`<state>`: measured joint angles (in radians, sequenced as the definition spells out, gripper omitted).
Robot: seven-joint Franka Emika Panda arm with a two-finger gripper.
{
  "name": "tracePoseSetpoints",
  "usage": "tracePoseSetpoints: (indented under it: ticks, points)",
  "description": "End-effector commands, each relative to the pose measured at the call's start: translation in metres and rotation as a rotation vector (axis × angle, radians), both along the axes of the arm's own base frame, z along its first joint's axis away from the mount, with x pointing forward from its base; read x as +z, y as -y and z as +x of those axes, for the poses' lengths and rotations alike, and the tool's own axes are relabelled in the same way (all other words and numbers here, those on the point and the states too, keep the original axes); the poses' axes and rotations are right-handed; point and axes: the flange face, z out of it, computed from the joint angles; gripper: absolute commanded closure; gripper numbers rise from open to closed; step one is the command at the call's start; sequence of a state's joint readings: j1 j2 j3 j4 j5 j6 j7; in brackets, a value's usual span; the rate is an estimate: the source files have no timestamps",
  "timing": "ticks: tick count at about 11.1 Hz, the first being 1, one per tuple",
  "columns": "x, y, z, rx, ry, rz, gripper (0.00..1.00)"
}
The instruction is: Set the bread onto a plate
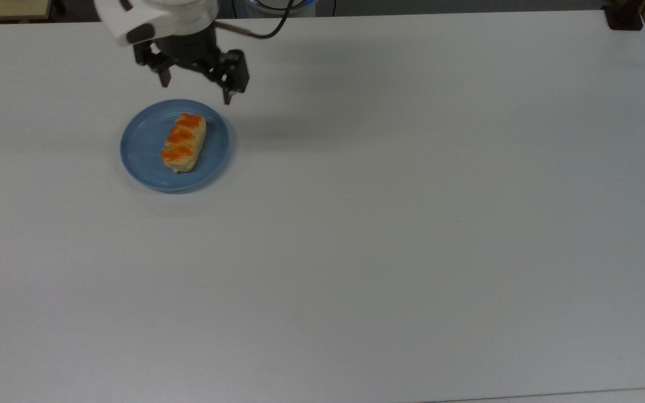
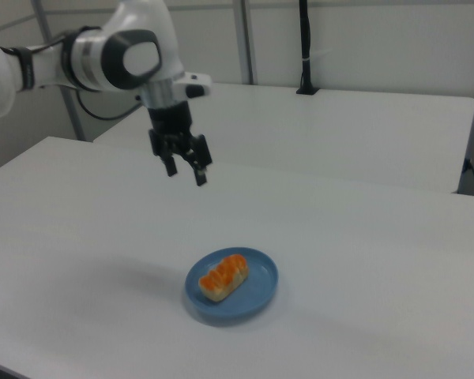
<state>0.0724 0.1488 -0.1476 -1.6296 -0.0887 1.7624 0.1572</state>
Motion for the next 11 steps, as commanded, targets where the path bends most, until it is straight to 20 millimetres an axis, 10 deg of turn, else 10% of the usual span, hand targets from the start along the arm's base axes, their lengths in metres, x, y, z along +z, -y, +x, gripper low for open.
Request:
tracePoseSetpoints:
  ticks: [1, 11]
  points:
    - [0.035, -0.048, -0.012, 0.055, -0.005, 0.016, 0.0]
    - [0.047, -0.065, -0.021, 0.082, -0.009, 0.036, 0.0]
